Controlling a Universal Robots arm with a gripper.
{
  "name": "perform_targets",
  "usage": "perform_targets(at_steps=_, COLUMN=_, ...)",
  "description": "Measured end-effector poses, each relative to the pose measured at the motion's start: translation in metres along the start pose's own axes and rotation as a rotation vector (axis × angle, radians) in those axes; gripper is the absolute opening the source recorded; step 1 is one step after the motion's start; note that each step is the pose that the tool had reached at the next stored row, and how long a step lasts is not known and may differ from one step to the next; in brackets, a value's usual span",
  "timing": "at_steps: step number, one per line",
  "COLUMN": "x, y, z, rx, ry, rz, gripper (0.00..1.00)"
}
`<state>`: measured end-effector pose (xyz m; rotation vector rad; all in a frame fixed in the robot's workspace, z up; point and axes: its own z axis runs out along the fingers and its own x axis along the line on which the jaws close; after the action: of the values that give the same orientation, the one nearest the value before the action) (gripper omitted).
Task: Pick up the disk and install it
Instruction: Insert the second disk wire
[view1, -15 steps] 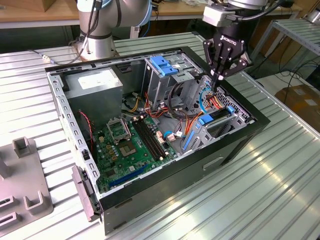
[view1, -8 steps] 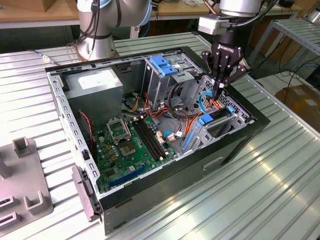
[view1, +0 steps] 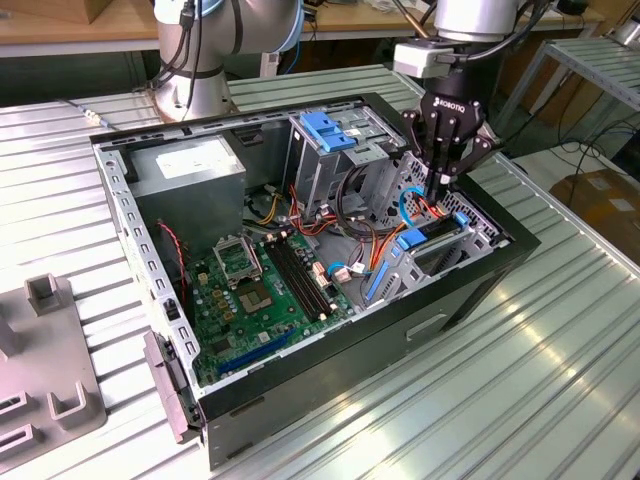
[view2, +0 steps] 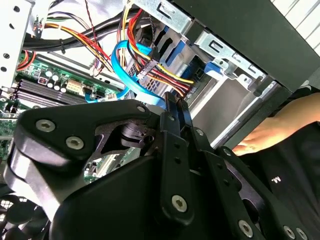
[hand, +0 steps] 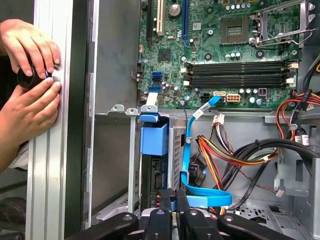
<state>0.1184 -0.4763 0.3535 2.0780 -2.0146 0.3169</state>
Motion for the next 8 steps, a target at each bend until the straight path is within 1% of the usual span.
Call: perform_targets(at_steps=8, x=-0.0001, y=0.0, z=0.0001, rx=0.0, ry=-0.0001, rz=0.0, gripper=0.16)
